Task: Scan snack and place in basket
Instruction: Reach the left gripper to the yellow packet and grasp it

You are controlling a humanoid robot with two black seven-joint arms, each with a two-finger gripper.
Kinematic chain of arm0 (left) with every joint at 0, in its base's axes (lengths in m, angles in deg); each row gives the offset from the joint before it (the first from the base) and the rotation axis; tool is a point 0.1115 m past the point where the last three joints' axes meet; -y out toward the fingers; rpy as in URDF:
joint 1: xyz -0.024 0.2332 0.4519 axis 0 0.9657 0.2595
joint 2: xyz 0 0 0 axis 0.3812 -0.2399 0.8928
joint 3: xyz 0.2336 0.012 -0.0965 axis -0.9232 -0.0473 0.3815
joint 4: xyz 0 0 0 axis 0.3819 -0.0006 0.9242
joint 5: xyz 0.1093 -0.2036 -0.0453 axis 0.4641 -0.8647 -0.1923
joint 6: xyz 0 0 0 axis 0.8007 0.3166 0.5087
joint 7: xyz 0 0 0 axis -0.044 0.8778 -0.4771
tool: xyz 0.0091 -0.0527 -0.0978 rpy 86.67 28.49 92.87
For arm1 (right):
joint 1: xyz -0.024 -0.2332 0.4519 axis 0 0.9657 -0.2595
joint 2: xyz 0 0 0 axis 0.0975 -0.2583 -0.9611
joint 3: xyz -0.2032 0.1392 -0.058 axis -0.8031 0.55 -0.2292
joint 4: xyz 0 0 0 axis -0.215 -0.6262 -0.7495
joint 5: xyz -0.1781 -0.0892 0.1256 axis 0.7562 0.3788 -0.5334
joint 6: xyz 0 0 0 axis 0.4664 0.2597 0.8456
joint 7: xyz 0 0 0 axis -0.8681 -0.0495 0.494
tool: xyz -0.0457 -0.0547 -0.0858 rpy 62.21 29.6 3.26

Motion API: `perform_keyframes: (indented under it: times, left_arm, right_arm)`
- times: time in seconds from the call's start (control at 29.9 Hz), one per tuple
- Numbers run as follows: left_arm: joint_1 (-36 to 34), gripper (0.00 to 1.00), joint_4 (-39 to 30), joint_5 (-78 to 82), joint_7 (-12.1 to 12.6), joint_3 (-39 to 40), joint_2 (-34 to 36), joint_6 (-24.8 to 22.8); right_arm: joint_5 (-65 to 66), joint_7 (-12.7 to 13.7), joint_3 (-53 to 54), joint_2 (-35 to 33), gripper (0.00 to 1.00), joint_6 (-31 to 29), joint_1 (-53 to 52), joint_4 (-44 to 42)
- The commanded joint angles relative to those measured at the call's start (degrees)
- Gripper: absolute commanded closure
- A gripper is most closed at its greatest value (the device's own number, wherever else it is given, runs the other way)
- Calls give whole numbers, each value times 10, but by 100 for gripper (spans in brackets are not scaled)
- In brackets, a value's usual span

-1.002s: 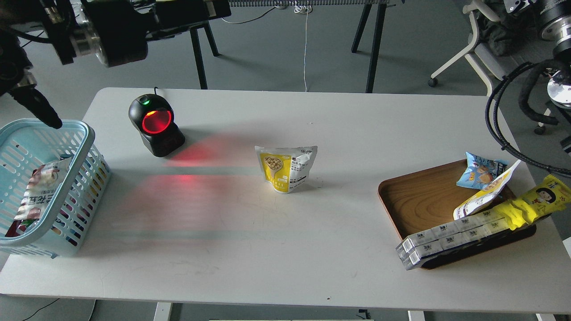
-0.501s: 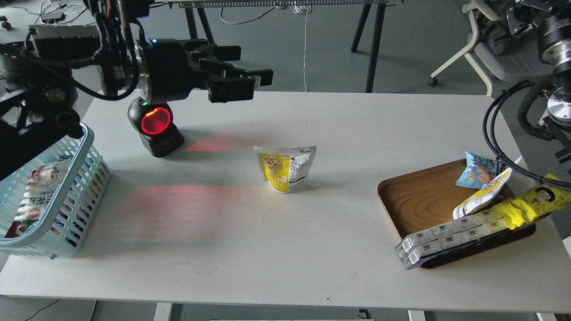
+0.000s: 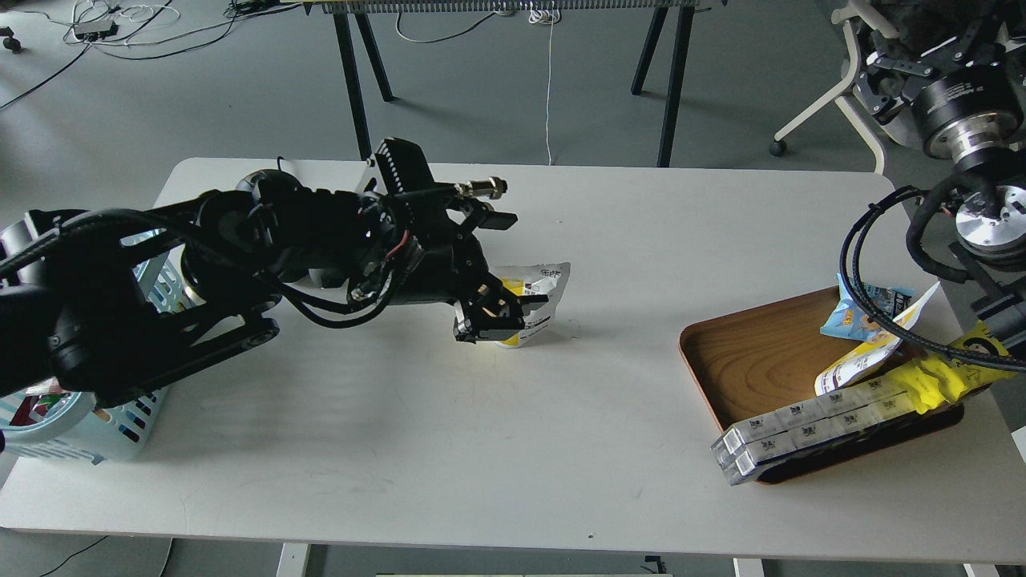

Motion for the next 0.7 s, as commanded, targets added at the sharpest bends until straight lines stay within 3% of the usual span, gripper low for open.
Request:
perform_keyframes:
  times: [0.0, 0.17, 0.37, 0.67]
  left_arm:
    - [2, 6, 42, 0, 0, -3, -34, 0]
    - [0, 6, 88, 0, 1, -4, -63, 0]
    - [2, 10, 106, 0, -1, -4, -63, -1]
    - [1, 52, 127, 0, 4, -36, -64, -2]
  right_arm:
    - [-1, -10, 4, 30, 1, -9, 8, -24]
    - [-1, -62, 3, 51, 1, -88, 11, -82]
    - [-1, -69, 3, 66, 1, -88, 10, -107]
    - [-1, -76, 12, 69, 1, -88, 8, -105]
